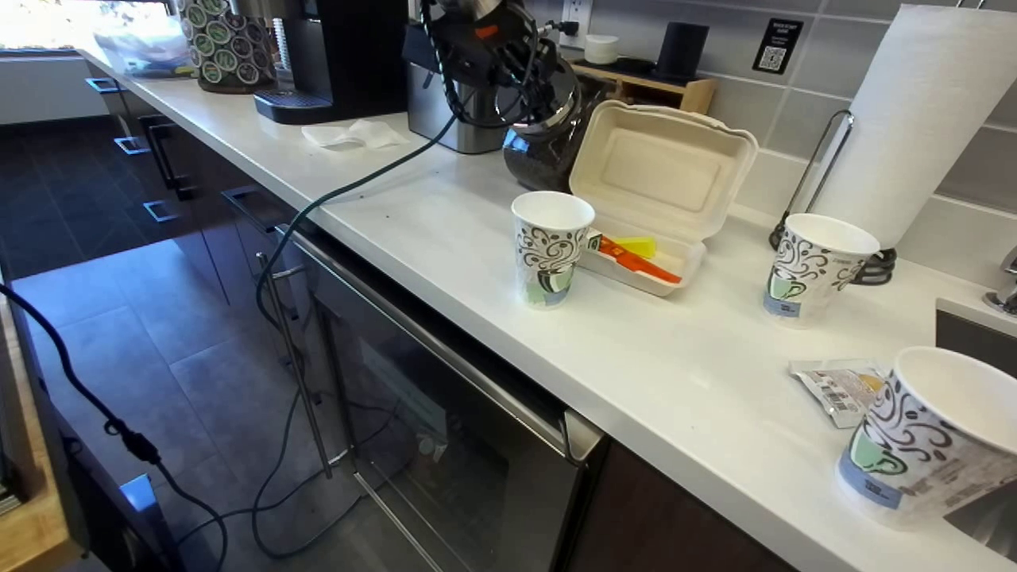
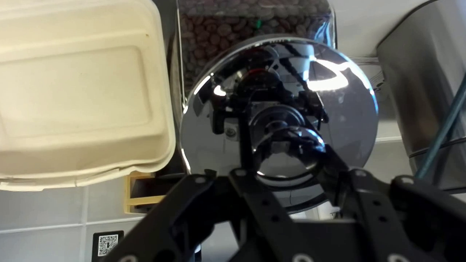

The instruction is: Put the silver lid on the glass container.

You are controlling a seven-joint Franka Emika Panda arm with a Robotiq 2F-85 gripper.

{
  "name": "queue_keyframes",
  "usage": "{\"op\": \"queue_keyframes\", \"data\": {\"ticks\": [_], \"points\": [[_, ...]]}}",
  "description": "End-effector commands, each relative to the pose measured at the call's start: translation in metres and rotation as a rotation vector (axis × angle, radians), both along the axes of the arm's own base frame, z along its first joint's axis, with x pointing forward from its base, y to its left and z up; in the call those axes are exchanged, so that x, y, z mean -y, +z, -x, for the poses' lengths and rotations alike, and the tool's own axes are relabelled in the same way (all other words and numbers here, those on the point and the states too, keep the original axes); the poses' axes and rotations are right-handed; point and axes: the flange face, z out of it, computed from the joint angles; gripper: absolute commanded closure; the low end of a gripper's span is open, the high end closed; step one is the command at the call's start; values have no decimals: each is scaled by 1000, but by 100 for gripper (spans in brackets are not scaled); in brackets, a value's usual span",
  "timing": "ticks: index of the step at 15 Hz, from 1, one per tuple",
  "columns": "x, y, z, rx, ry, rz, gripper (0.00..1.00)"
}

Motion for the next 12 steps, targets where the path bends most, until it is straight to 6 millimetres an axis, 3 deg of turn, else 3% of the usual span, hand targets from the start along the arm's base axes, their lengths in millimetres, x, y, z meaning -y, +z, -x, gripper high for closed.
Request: {"op": "queue_keyframes", "data": {"ticks": [1, 12], "points": [[4, -2, -12, 2, -5, 22, 79], [6, -8, -28, -9, 18, 52, 79]]}}
